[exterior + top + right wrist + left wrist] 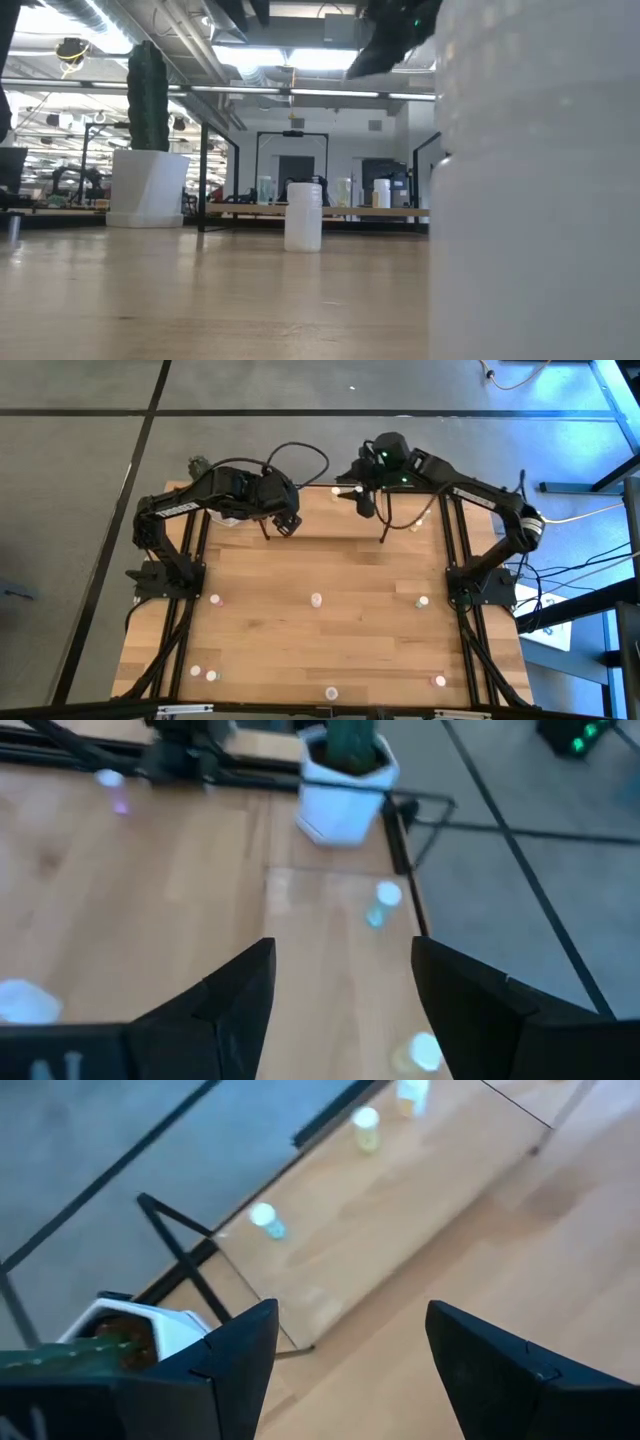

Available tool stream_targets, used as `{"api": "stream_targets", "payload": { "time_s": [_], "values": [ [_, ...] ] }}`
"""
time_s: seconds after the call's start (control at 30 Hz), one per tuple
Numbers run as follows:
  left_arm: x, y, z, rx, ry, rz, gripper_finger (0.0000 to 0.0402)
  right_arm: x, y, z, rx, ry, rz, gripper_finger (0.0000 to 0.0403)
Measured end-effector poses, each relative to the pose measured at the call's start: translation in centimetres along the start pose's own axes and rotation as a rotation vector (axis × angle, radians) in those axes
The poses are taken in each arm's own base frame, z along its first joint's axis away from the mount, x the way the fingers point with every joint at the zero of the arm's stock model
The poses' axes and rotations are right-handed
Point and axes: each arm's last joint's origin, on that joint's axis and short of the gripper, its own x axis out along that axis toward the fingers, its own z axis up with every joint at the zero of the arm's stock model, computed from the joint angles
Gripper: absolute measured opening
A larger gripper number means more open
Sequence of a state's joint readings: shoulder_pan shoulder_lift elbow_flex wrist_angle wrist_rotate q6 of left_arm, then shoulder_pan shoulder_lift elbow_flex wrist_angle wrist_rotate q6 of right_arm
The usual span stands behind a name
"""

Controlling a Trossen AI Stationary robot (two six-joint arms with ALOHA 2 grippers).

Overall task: Pick and place medicine bottles onto shelf by color
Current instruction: Put the top left pink pill bottle on the shelf

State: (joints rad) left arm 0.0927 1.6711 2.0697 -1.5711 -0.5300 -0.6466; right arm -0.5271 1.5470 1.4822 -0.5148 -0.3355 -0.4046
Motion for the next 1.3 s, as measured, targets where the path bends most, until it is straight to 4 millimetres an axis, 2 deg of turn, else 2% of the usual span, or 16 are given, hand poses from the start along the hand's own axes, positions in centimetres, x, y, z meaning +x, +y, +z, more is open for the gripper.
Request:
{"api": "stream_targets", "payload": {
  "time_s": [0.13, 0.4, 0.57, 0.73, 1.0, 1.3],
  "values": [
    [-0.5, -0.7, -0.6, 0.037, 0.026, -0.063, 0.0249, -1.1, 1.6, 0.7, -0.065, -0.002, 0.036, 0.0237],
    [-2.5, -1.7, -2.0, 0.111, 0.043, -0.182, 0.0249, -0.8, 5.1, 0.7, -0.078, 0.065, 0.219, 0.0237],
    [-4.6, -1.3, -3.2, 0.138, 0.041, -0.275, 0.0249, -0.7, 7.3, 1.4, -0.115, 0.046, 0.291, 0.0237],
    [-5.7, -0.4, -5.8, 0.135, 0.064, -0.308, 0.0249, -0.7, 9.3, 2.0, -0.134, 0.036, 0.339, 0.0236],
    [-5.1, 1.3, -10.8, 0.020, 0.264, -0.348, 0.0249, -0.6, 11.6, 2.5, -0.177, 0.026, 0.400, 0.0236],
    [-3.2, 1.6, -14.4, 0.161, 0.478, -0.396, 0.0249, -0.6, 12.2, 2.4, -0.199, 0.032, 0.447, 0.0236]
  ]
}}
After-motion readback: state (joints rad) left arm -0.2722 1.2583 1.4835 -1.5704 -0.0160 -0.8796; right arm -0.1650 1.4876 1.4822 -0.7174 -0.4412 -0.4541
